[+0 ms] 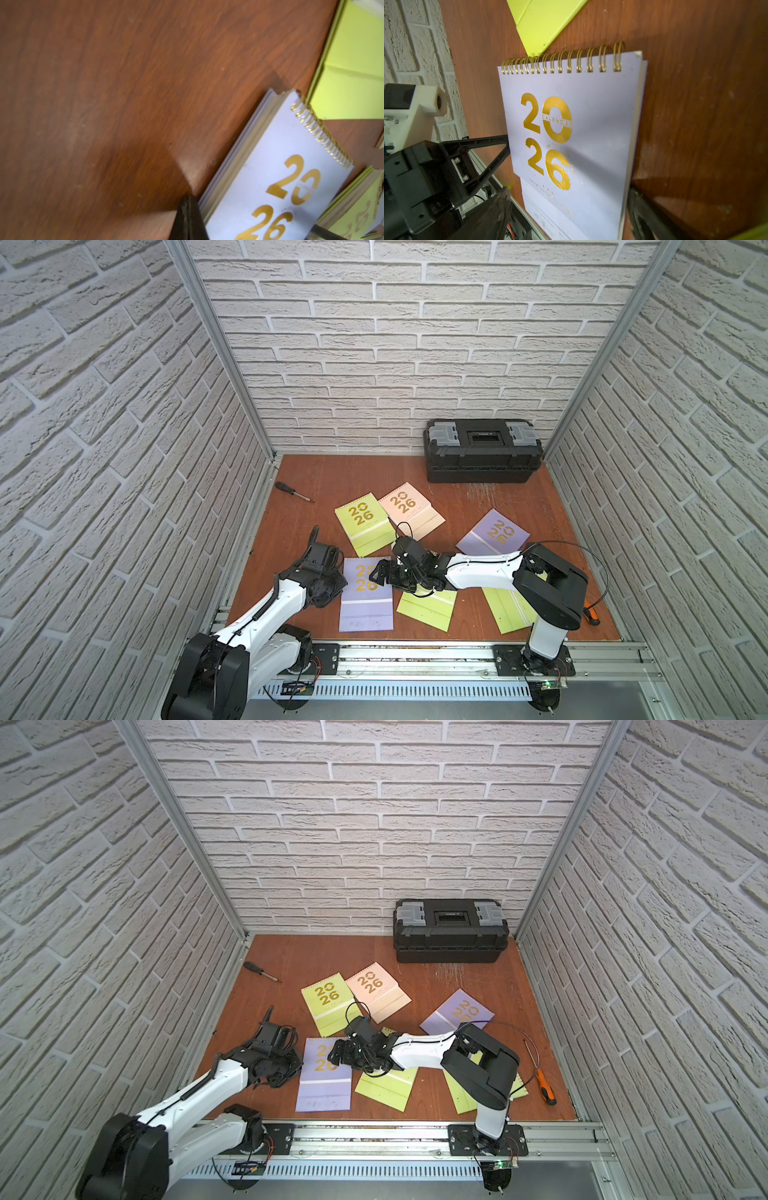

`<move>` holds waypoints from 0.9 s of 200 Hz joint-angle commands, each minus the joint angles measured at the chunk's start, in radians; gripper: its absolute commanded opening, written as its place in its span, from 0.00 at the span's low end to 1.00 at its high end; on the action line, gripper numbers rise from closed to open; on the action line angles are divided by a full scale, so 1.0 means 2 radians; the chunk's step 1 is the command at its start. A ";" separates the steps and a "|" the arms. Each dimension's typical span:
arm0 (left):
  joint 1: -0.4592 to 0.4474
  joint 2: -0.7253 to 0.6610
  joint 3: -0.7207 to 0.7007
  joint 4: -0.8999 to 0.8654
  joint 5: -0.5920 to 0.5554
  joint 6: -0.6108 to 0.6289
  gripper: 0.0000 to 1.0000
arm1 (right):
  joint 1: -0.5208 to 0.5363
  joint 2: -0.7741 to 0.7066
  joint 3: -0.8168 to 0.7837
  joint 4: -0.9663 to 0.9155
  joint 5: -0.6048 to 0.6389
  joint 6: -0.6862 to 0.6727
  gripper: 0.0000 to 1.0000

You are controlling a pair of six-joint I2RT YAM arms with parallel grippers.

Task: Stack the calendars
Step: Pick up the calendar at the center of the board.

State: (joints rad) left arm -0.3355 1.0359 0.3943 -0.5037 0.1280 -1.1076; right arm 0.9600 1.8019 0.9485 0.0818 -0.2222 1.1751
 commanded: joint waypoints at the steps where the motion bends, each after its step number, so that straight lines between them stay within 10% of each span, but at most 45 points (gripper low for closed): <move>1: 0.006 0.007 -0.024 -0.040 0.012 0.017 0.00 | 0.013 -0.015 -0.002 0.117 -0.046 0.010 0.85; 180: 0.037 -0.009 -0.025 -0.059 0.023 0.035 0.00 | 0.017 -0.041 -0.015 0.146 -0.052 -0.002 0.34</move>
State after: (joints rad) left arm -0.2562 0.9977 0.3832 -0.5400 0.1291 -1.0473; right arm 0.9730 1.7752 0.9226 0.2146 -0.2687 1.1709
